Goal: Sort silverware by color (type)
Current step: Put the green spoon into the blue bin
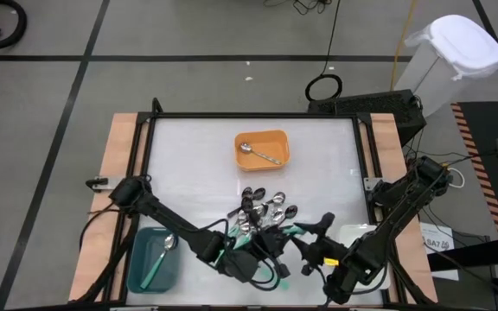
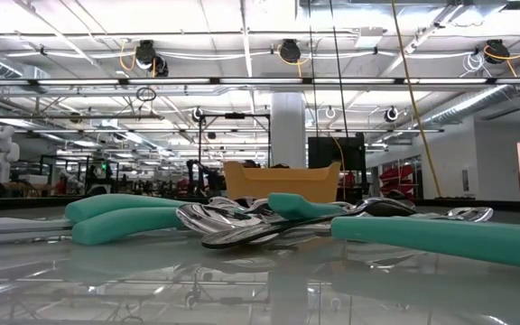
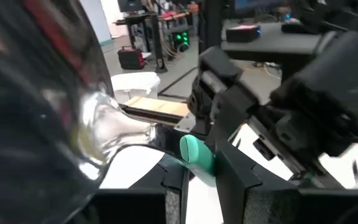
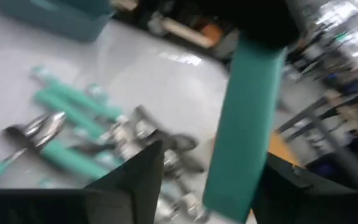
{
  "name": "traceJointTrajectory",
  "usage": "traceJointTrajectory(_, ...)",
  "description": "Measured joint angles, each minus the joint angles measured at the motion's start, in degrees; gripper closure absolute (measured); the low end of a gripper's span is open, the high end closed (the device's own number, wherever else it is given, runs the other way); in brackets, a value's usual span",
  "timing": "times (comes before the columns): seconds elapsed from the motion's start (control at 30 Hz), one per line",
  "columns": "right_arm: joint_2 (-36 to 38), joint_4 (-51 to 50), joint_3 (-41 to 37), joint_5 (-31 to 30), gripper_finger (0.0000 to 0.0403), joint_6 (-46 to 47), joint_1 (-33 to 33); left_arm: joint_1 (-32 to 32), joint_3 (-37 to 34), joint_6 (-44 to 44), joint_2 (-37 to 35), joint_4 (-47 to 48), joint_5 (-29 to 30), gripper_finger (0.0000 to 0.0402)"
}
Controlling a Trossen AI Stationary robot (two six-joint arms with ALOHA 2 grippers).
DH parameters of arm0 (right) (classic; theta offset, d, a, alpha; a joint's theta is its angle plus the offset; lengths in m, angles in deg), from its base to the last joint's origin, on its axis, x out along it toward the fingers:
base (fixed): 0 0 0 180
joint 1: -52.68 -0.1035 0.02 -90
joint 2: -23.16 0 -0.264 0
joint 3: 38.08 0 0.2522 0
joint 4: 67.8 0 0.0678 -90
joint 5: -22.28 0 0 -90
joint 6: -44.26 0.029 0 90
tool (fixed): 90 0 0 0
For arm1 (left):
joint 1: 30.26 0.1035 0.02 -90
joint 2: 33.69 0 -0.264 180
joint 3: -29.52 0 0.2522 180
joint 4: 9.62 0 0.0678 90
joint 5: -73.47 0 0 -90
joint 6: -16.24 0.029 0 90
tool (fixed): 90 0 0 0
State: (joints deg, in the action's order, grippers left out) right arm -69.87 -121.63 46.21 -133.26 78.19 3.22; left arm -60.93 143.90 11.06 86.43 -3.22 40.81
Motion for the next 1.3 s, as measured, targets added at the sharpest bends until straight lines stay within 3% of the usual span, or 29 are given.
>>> traceJointTrajectory(0.27,-0.1,-0.4,0.0,13.3,0.0196,-0.9,0.8,-1.0,0.1,-5.1,-1.0,12.8,-6.9,0.035)
traceJointTrajectory(0.5,-0.1,-0.6,0.0,18.3,0.0195,-2.6,0.7,-0.1,0.1,-12.2,-1.0,23.7,-18.4,0.035)
traceJointTrajectory(0.77,-0.1,0.8,0.0,18.7,0.0195,-5.4,0.7,-0.4,0.0,-18.1,-0.9,33.0,-23.4,0.035)
traceJointTrajectory(0.93,0.0,15.0,-2.9,16.5,0.0195,-13.8,1.9,-0.8,0.0,-20.0,-0.9,35.9,-24.4,0.035)
traceJointTrajectory(1.17,0.0,33.0,-6.0,31.2,0.0195,-23.6,7.8,-2.9,0.0,-20.9,-0.9,37.8,-24.6,0.035)
traceJointTrajectory(1.3,0.0,38.0,-6.9,32.8,0.0195,-24.4,10.3,-4.8,0.0,-20.8,-0.9,37.8,-24.6,0.035)
